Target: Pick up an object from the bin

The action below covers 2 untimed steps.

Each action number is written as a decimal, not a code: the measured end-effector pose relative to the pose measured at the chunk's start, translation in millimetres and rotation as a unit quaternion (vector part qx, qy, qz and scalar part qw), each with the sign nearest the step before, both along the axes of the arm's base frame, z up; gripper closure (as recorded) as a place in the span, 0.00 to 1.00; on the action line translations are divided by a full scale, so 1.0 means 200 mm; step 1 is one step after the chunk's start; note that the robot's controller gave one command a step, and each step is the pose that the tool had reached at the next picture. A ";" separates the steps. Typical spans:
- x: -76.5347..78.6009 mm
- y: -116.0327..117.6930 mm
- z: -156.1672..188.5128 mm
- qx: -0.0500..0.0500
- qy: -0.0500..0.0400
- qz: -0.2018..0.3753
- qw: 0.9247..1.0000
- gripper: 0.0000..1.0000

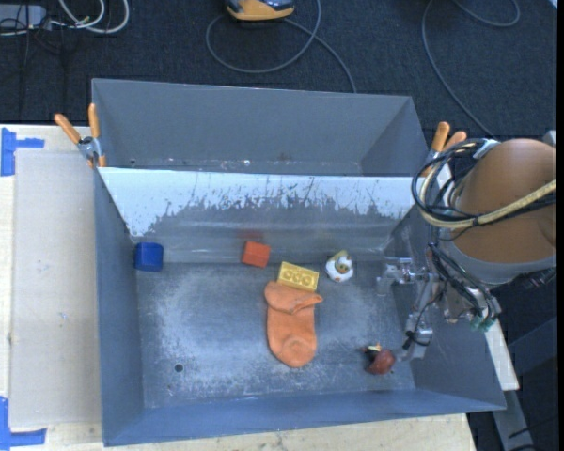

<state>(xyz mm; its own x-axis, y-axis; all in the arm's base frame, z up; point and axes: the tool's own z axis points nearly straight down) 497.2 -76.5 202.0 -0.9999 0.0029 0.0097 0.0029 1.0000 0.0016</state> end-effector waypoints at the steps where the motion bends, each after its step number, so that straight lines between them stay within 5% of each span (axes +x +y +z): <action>1: 0.01 0.00 0.02 -0.001 -0.004 0.002 1.000 0.00; 2: -0.07 -0.17 -0.39 0.000 -0.003 0.041 0.999 0.00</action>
Offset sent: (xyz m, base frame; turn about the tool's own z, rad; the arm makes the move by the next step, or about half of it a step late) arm -0.0239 -0.0558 -0.1320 -0.1289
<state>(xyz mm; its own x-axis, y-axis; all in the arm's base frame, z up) 484.0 -110.3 123.2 -0.9968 -0.0794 0.0039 -0.0794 0.9968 0.0014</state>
